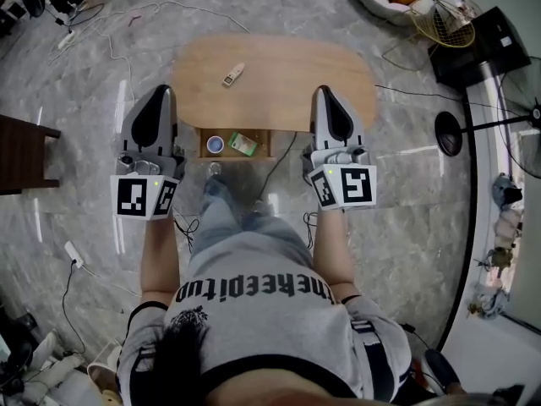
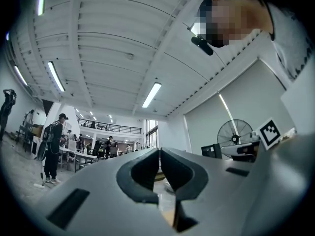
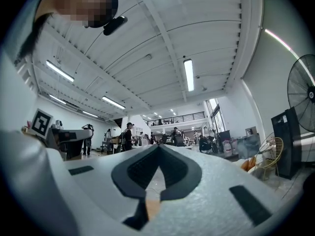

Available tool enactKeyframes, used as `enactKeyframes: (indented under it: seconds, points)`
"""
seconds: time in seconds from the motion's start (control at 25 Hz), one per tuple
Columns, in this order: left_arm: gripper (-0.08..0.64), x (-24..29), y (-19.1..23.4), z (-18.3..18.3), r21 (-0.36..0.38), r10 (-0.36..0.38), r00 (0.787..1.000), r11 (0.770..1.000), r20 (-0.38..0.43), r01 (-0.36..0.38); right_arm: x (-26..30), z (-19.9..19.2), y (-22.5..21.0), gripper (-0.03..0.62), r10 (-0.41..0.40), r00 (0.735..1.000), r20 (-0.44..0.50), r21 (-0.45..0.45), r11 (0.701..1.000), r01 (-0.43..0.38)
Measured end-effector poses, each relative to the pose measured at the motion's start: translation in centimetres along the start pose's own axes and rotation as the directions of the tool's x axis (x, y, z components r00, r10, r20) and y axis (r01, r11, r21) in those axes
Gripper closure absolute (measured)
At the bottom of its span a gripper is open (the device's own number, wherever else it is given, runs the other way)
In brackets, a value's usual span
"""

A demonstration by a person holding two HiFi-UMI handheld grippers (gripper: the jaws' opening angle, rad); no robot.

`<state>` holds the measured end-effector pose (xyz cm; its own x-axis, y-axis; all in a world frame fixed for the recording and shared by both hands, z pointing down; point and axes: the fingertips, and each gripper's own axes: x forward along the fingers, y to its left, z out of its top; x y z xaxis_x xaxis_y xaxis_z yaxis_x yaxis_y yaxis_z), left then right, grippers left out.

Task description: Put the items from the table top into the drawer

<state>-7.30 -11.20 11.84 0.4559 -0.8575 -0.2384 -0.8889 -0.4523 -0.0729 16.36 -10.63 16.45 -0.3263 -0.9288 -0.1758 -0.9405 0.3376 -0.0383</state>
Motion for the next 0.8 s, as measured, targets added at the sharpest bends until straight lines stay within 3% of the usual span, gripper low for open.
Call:
enactKeyframes:
  seconds: [0.48, 0.8]
  points:
    - [0.546, 9.5, 7.3, -3.1, -0.044, -0.146, 0.989, 0.988, 0.008, 0.147, 9.0, -1.2, -0.2, 0.592, -0.130, 0.991, -0.002, -0.015, 0.991, 0.130]
    - [0.546, 15.4, 12.6, -8.5, -0.093, -0.236, 0.971, 0.968, -0.048, 0.231, 15.2, -4.7, 0.4, 0.592, -0.213, 0.976, -0.039, -0.014, 0.977, 0.213]
